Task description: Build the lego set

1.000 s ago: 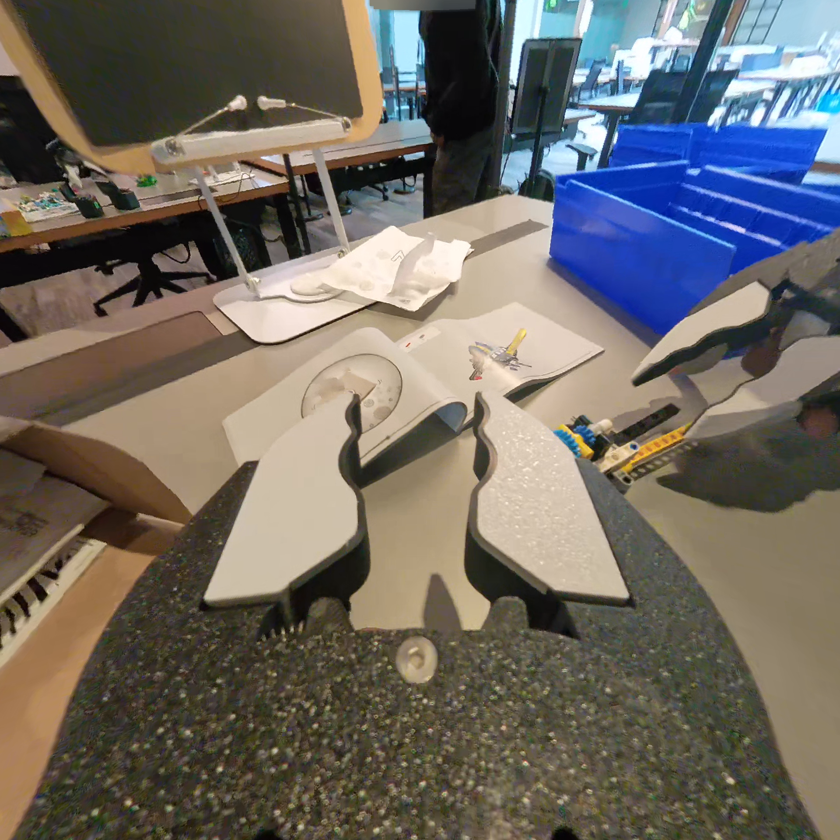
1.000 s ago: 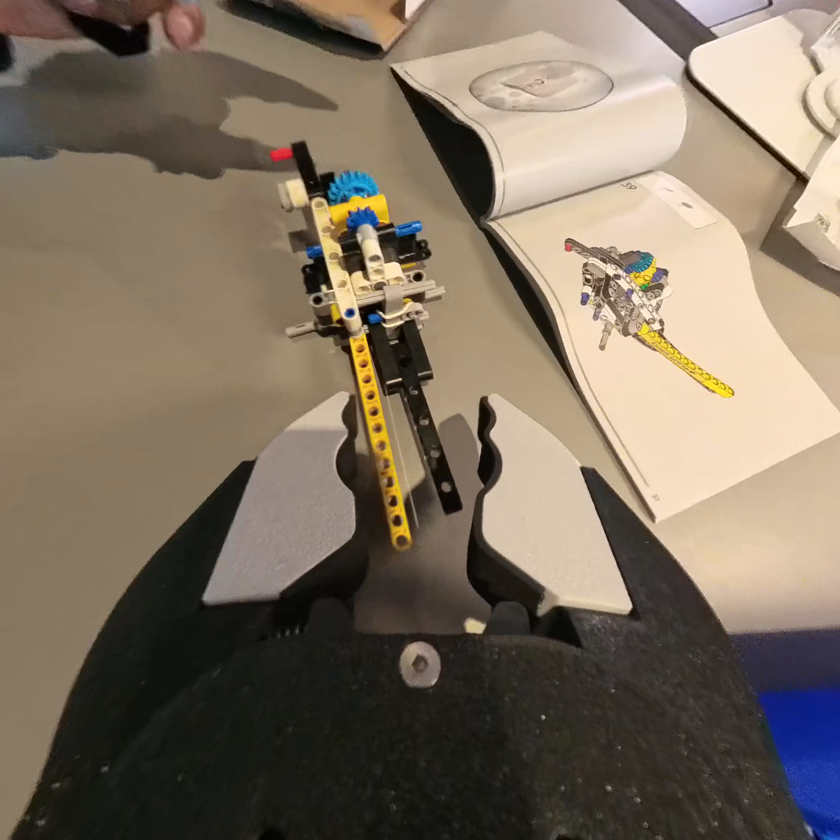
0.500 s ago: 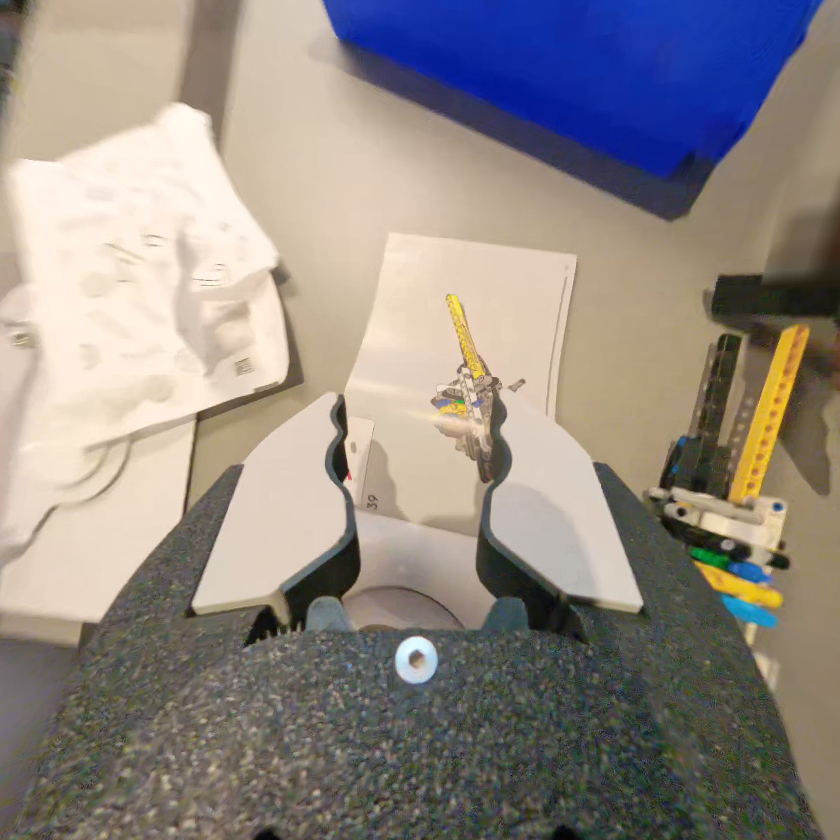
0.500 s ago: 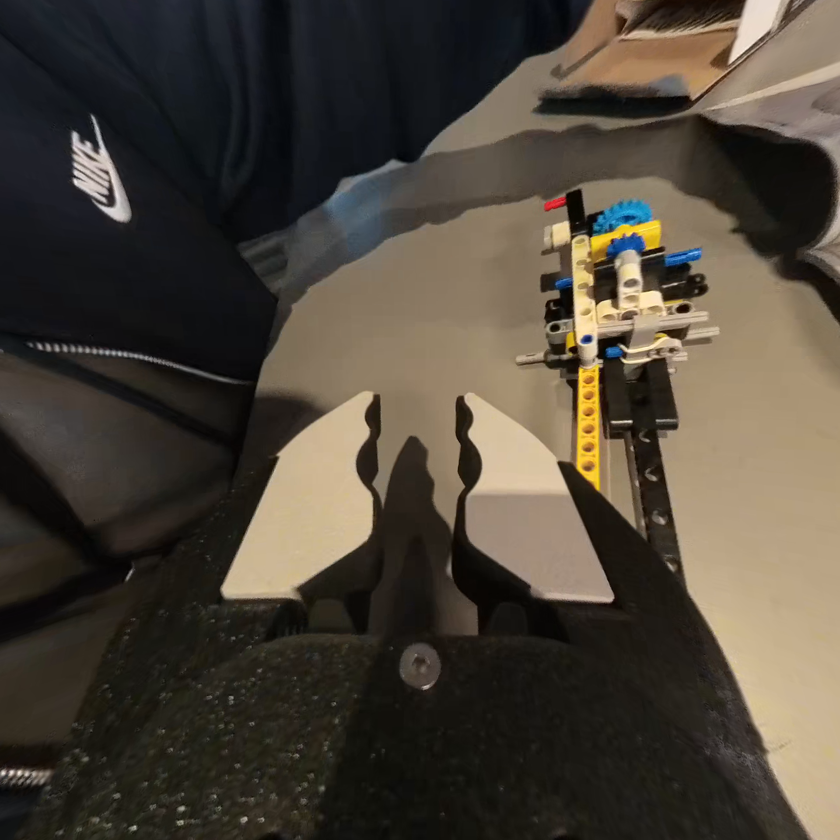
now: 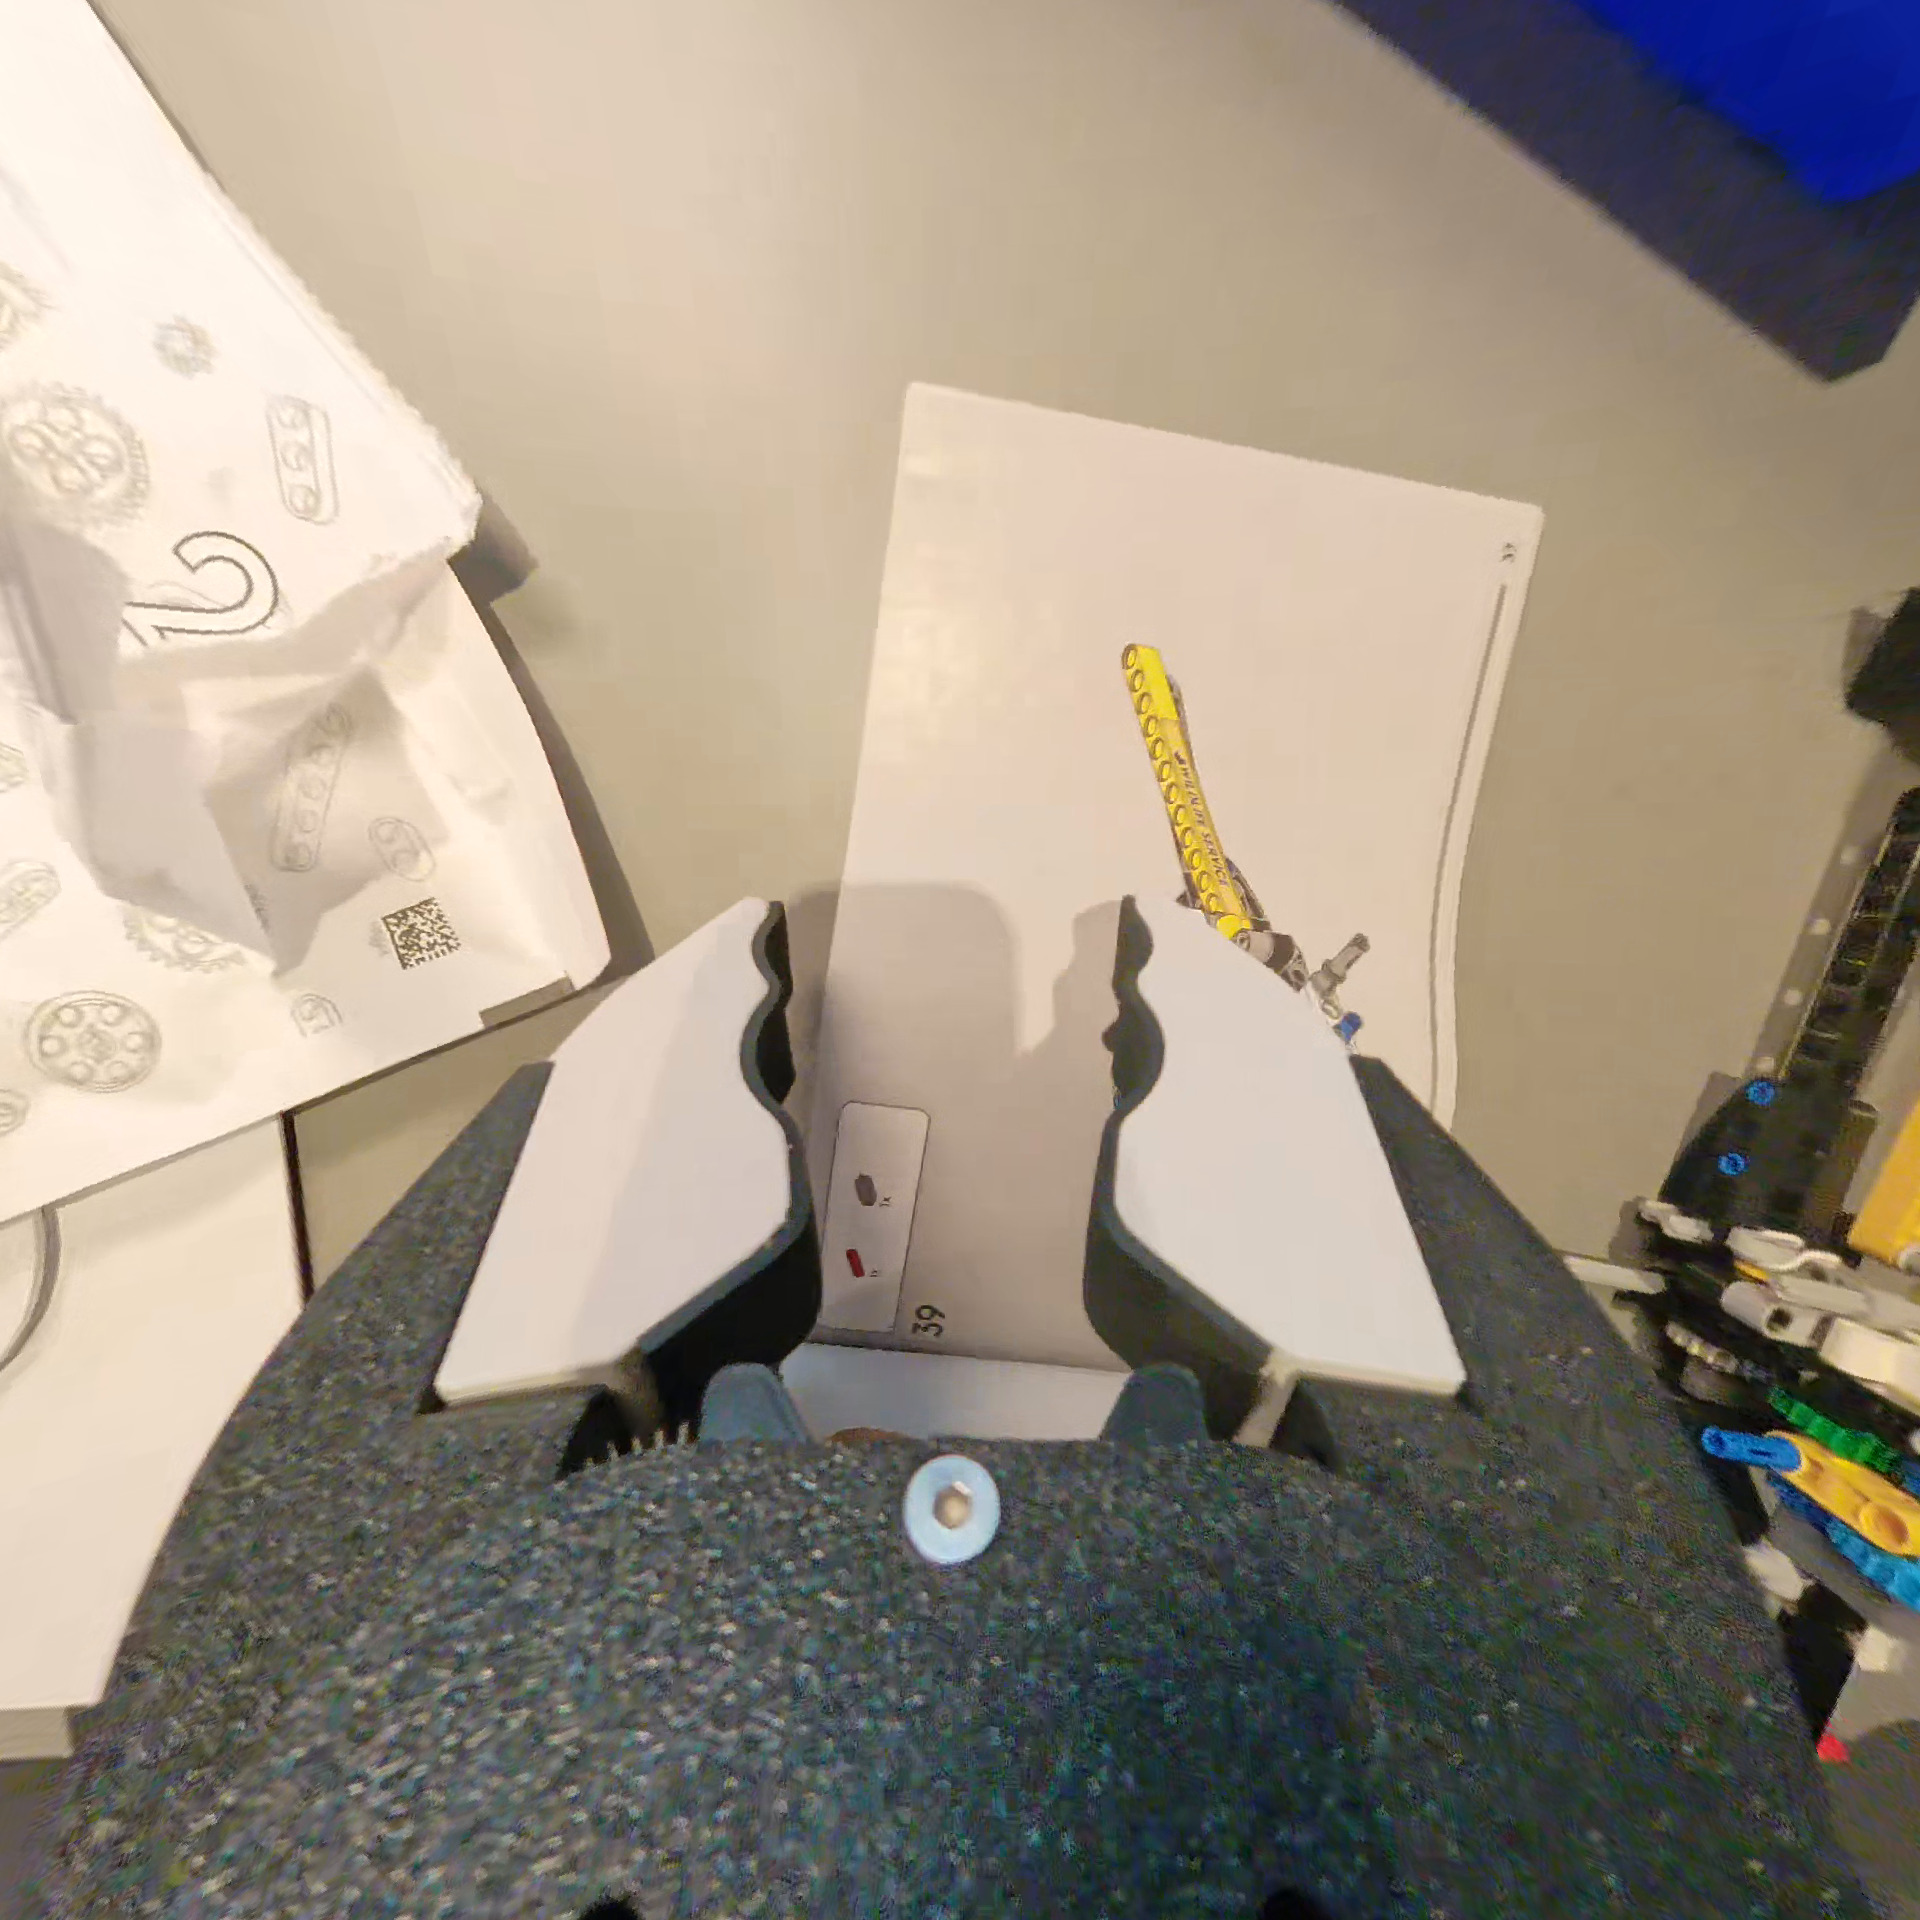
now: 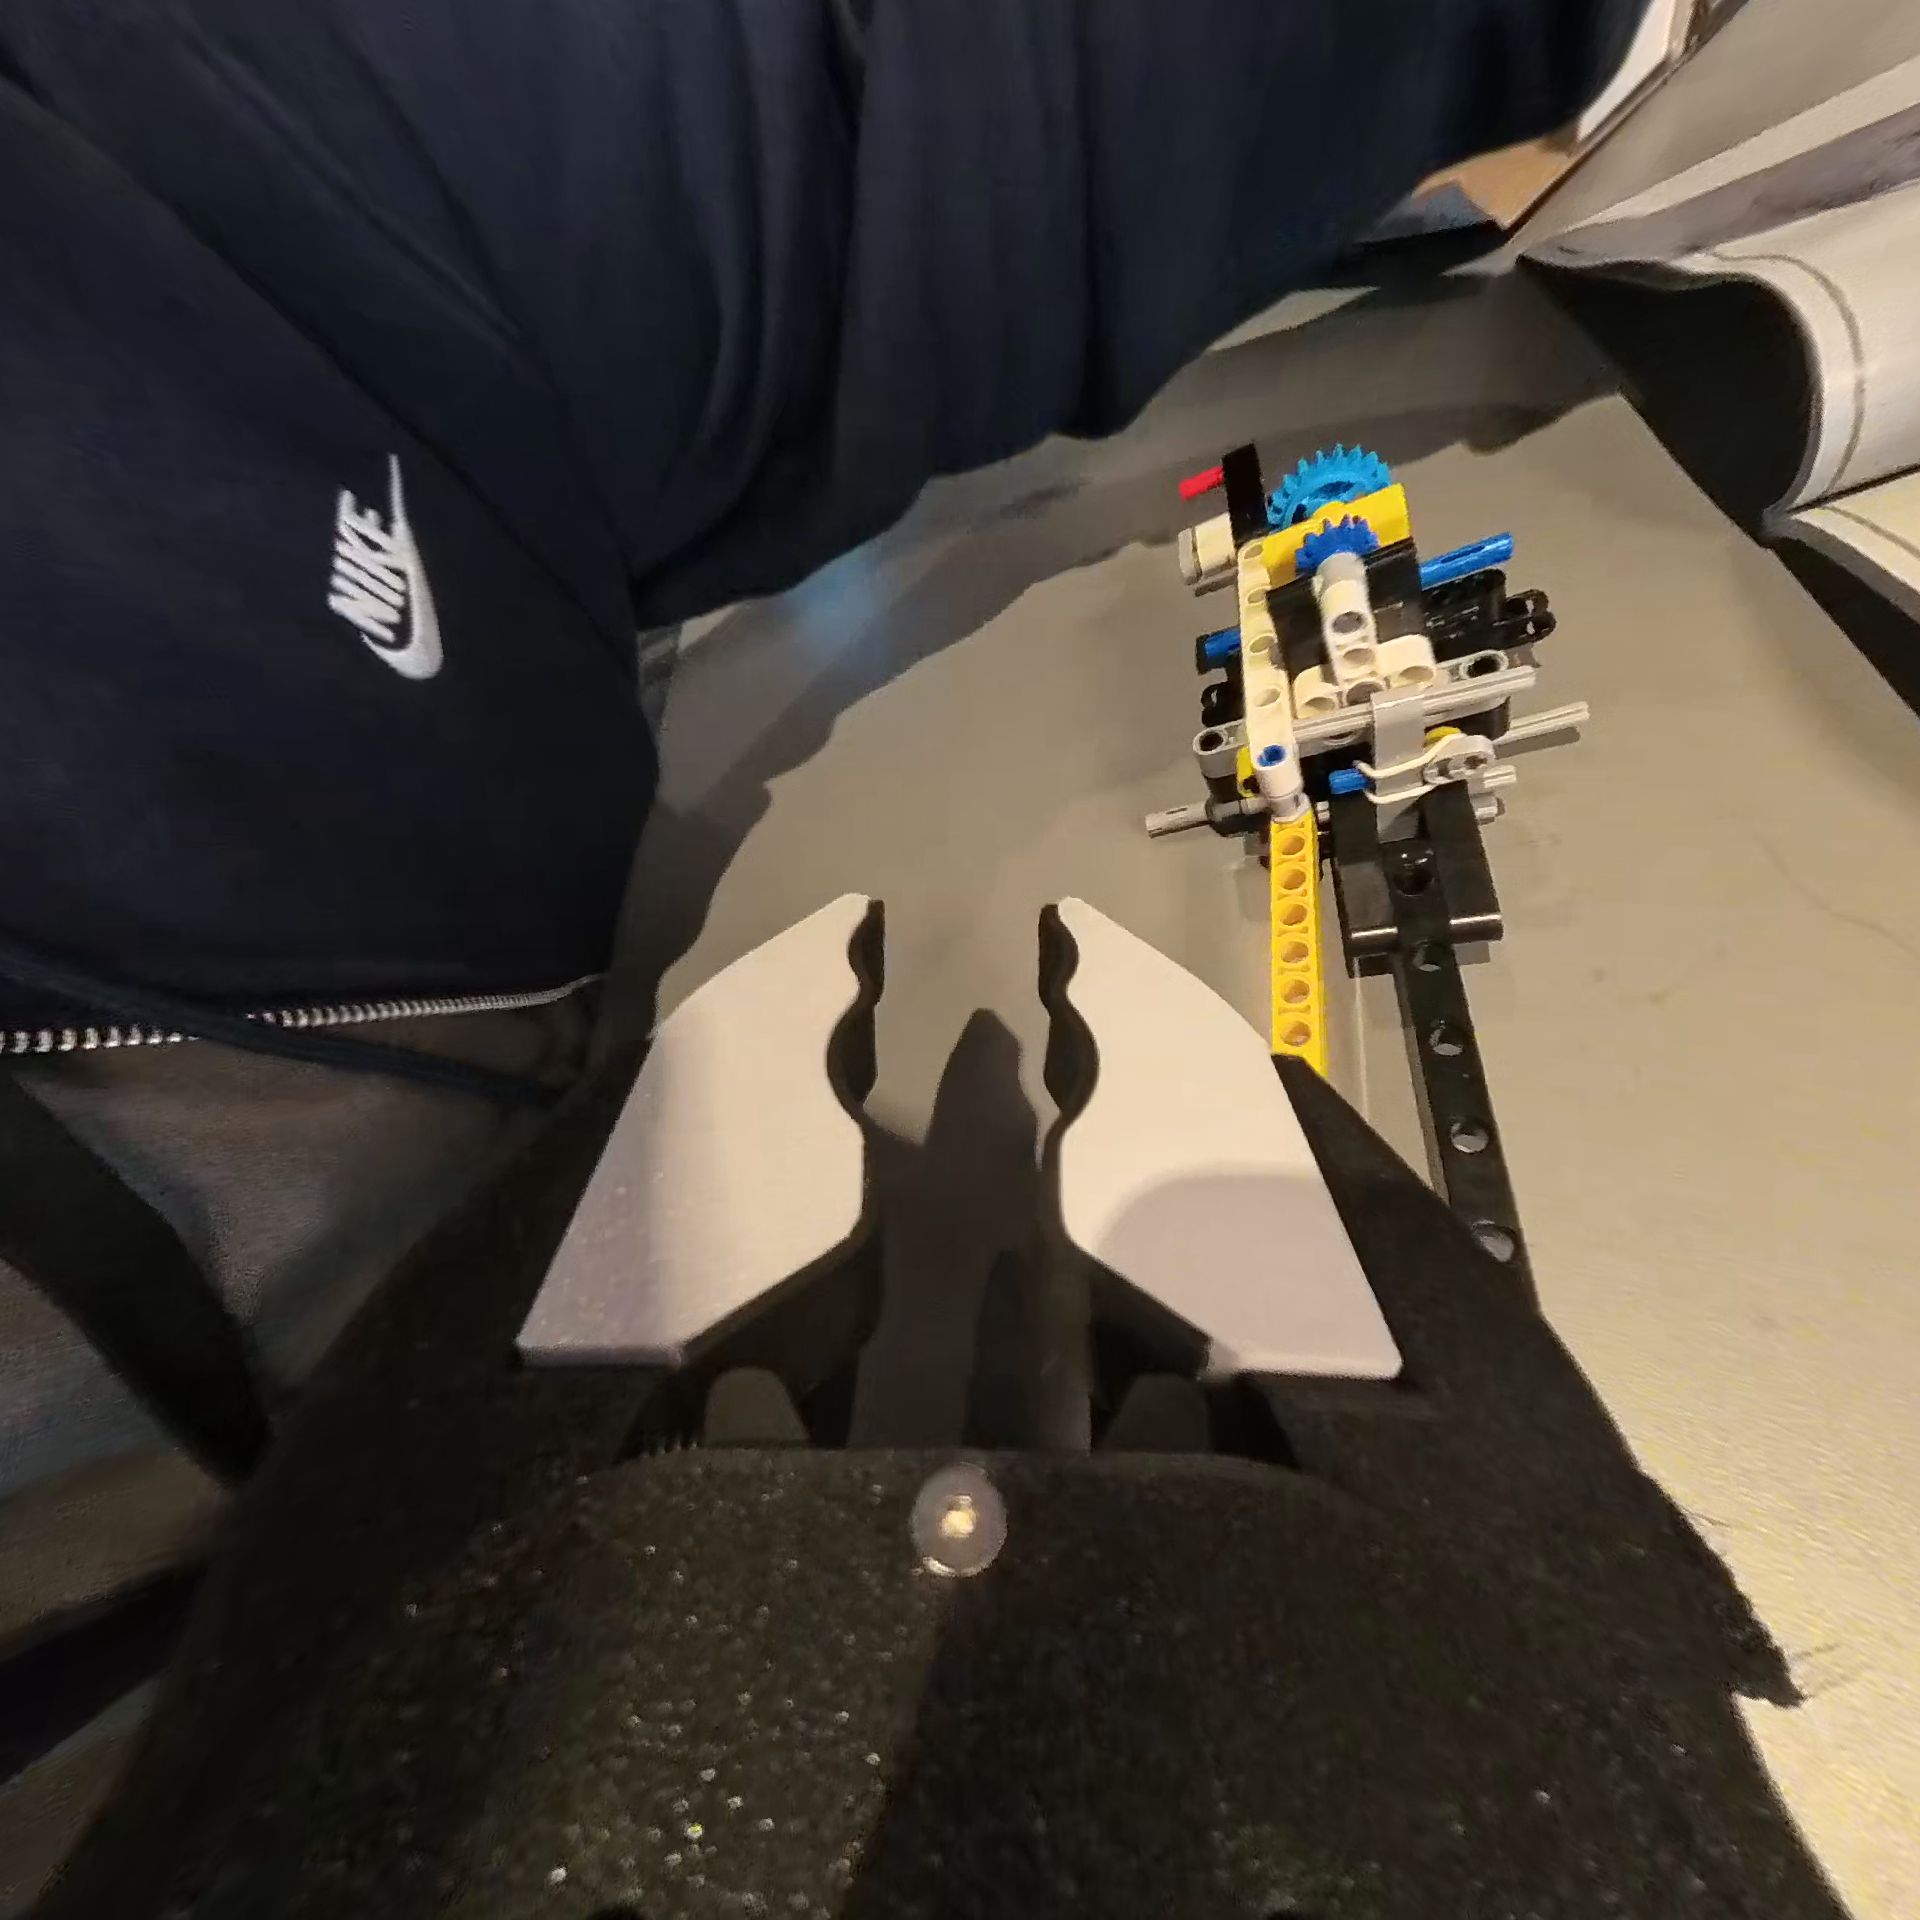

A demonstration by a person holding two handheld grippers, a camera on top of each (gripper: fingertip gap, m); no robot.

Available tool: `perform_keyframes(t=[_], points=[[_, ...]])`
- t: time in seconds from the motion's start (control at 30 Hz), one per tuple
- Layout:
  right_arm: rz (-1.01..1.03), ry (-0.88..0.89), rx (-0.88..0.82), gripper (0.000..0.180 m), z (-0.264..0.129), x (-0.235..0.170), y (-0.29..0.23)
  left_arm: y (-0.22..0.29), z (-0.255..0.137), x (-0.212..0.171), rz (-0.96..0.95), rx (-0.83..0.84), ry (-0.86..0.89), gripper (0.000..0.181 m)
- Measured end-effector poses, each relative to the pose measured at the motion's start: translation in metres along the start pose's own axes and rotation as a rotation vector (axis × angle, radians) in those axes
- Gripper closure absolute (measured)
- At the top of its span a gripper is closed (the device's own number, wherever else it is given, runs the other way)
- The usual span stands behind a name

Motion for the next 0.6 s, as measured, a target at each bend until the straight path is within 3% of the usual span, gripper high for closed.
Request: perform_keyframes(t=[0.6], points=[[0.029, -0.014, 0.029, 0.152, -0.0002, -0.0015, 0.0006, 0.006, 0.0038, -0.0063, -0.046, 0.078, -0.024, 0.124]])
Point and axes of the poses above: each gripper's, where its closed fingertips meet, z out along the fingers, x out of its top, y = z × x across the jaws, the point moved 4 cm from there along -z, back along the fingers, and after that the axes turned 6 degrees about z, right-handed, at the moved point
